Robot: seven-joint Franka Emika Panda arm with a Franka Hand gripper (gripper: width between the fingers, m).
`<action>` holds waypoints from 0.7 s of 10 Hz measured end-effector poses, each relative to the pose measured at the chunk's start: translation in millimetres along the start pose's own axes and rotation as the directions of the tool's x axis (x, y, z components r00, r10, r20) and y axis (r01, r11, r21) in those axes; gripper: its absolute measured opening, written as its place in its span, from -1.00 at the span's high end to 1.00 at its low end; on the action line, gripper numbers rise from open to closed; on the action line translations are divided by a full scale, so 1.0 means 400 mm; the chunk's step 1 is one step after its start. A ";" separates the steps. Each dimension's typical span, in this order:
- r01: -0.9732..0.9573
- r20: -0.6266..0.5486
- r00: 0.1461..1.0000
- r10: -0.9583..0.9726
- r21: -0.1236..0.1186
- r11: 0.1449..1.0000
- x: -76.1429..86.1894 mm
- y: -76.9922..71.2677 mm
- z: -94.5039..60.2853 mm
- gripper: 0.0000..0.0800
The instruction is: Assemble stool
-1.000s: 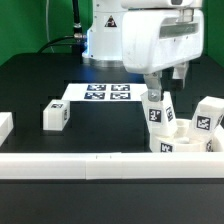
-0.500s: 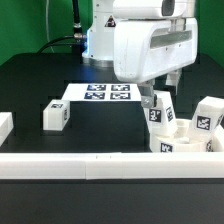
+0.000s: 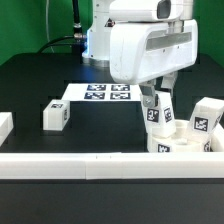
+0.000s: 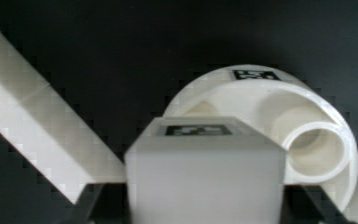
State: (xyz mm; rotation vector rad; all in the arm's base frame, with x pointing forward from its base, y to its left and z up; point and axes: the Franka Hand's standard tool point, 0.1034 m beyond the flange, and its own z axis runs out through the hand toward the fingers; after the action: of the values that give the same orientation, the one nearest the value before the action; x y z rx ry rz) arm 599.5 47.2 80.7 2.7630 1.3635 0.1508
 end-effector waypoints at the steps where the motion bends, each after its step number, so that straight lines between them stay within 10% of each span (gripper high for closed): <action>1: -0.085 0.001 0.996 0.085 0.003 0.996 0.000 -0.001 0.000 0.16; 7: -0.781 0.000 0.625 0.781 0.014 0.625 0.031 -0.025 0.004 0.16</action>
Offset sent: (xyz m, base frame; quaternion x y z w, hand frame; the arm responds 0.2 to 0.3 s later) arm -0.0090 0.0171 -0.0078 0.0090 0.0014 0.2735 0.9618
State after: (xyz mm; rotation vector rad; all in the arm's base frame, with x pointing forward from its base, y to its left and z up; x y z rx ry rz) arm 599.4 63.3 79.0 3.1414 0.0344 0.1774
